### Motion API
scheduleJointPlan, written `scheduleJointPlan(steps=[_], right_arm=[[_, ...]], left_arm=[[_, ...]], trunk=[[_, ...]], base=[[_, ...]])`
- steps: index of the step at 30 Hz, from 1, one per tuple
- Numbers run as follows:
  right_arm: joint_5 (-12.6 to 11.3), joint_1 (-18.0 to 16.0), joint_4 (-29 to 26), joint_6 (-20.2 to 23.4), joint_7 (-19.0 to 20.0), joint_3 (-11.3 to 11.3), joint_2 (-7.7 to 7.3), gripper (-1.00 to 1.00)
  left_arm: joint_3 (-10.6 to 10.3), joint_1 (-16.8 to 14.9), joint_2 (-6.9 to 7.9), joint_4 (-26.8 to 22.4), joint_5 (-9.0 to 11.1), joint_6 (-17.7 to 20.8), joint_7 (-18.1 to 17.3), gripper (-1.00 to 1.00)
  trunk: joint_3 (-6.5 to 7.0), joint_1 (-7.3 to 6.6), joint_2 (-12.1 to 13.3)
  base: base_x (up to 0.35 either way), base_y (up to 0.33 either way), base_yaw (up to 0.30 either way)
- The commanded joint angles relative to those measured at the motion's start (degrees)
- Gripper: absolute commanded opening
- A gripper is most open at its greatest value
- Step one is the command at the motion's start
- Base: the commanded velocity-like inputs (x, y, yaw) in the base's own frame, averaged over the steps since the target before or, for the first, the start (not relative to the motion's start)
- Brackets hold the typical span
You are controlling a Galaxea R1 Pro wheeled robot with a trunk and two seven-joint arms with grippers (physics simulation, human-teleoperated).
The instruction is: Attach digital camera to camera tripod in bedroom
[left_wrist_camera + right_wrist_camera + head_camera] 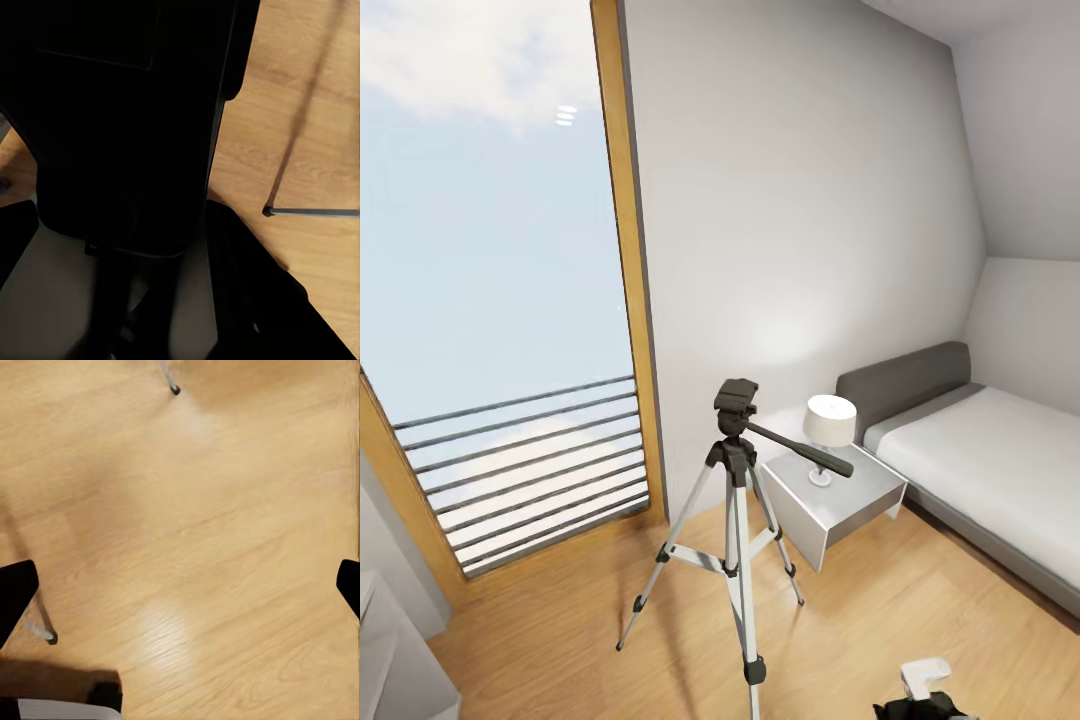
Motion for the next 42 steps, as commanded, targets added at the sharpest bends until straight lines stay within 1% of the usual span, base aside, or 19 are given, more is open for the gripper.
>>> scheduleJointPlan(steps=[1,3,4,6,7,8,9,11,14,15,21,23,24,29,31,33,36,38,42], right_arm=[[0.19,-0.48,-6.29,5.16,1.25,-0.13,0.01,1.00],[-0.42,-1.40,-11.77,9.62,2.38,-0.15,0.02,1.00],[-1.19,-2.68,-16.40,13.45,3.73,-0.16,0.01,1.00],[-2.01,-4.32,-20.01,16.61,5.23,-0.16,-0.03,1.00],[-2.80,-6.34,-22.58,19.10,6.78,-0.13,-0.10,1.00],[-3.13,-7.43,-23.50,20.15,7.55,-0.13,-0.13,1.00],[-3.59,-9.60,-24.92,21.95,9.08,-0.14,-0.15,1.00],[-3.89,-11.61,-26.19,23.22,10.64,-0.22,-0.08,1.00],[-4.17,-14.22,-29.22,24.36,13.53,-0.45,0.19,1.00],[-4.20,-14.59,-29.99,24.50,14.11,-0.46,0.23,1.00],[-4.37,-15.74,-33.64,25.30,16.35,-0.23,0.19,1.00],[-4.39,-15.89,-34.60,25.63,17.53,-0.15,0.18,1.00],[-4.41,-15.98,-35.22,25.87,19.32,-0.11,0.10,1.00],[-4.29,-16.03,-35.46,26.04,21.17,-0.10,0.15,1.00],[-3.64,-16.00,-34.80,25.64,21.81,-0.75,0.71,1.00],[-2.98,-15.99,-34.16,25.75,22.45,-1.40,0.68,1.00],[-2.11,-16.01,-33.19,25.91,23.42,-1.52,0.62,1.00],[-2.75,-16.03,-32.55,26.00,24.06,-1.77,0.25,1.00],[-3.80,-16.04,-31.26,25.96,22.75,-2.06,-0.13,1.00]], left_arm=[[-0.50,0.00,-0.01,0.01,0.30,-0.12,0.11,-1.00],[-0.50,-0.02,-0.01,-0.01,0.30,-0.12,0.11,-1.00],[-0.50,-0.03,-0.01,-0.02,0.30,-0.12,0.11,-1.00],[-0.50,-0.04,-0.01,-0.04,0.30,-0.12,0.11,-1.00],[-0.50,-0.04,-0.01,-0.06,0.30,-0.12,0.10,-1.00],[-0.50,-0.04,-0.01,-0.06,0.30,-0.12,0.10,-1.00],[-0.50,-0.01,-0.01,-0.07,0.30,-0.12,0.10,-1.00],[-0.50,0.01,-0.01,-0.07,0.30,-0.12,0.10,-1.00],[-0.50,0.00,-0.01,-0.08,0.29,-0.12,0.10,-1.00],[-0.50,0.01,-0.01,-0.08,0.29,-0.12,0.10,-1.00],[-0.50,-0.02,0.02,-0.08,0.30,-0.12,0.10,-1.00],[-0.50,-0.03,0.03,-0.08,0.29,-0.12,0.10,-1.00],[-0.52,-0.02,0.04,-0.08,0.25,-0.12,0.10,-1.00],[-0.53,-0.02,0.00,-0.12,0.17,-0.12,0.04,-1.00],[-0.55,0.05,0.07,-0.08,-0.12,-0.17,0.02,-1.00],[-0.55,0.07,0.07,-0.08,-0.43,-0.18,0.02,-1.00],[-0.57,0.09,0.07,-0.08,-0.90,-0.19,0.02,-1.00],[-0.58,0.11,0.07,-0.08,-0.57,-0.20,0.05,-1.00],[-0.59,0.12,0.07,-0.08,-0.30,-0.21,0.05,-1.00]], trunk=[[-0.03,0.02,-0.04],[-0.03,0.02,-0.04],[-0.03,0.02,-0.04],[-0.03,0.02,-0.04],[-0.03,0.02,-0.04],[-0.03,0.02,-0.04],[-0.03,0.02,-0.04],[-0.03,0.02,-0.04],[-0.03,0.02,-0.04],[-0.03,0.02,-0.04],[-0.03,0.02,-0.04],[-0.03,0.02,-0.04],[-0.03,0.02,-0.04],[-0.03,0.02,-0.04],[-0.03,0.02,-0.04],[-0.03,0.02,-0.04],[-0.03,0.02,-0.04],[-0.03,0.02,-0.04],[-0.03,0.02,-0.04]], base=[[0.000,0.000,0.000],[0.000,0.000,0.000],[0.000,0.000,0.000],[0.000,0.000,0.000],[0.000,0.000,0.000],[0.000,0.000,0.000],[0.000,0.000,0.000],[0.000,0.000,0.000],[0.000,0.000,0.000],[0.000,0.000,0.000],[0.000,0.000,0.000],[0.000,0.000,0.000],[0.000,0.000,0.000],[0.000,0.000,0.000],[0.000,0.000,0.000],[0.000,0.000,0.000],[0.000,0.000,0.000],[0.000,0.000,0.000],[0.000,0.000,0.000]])
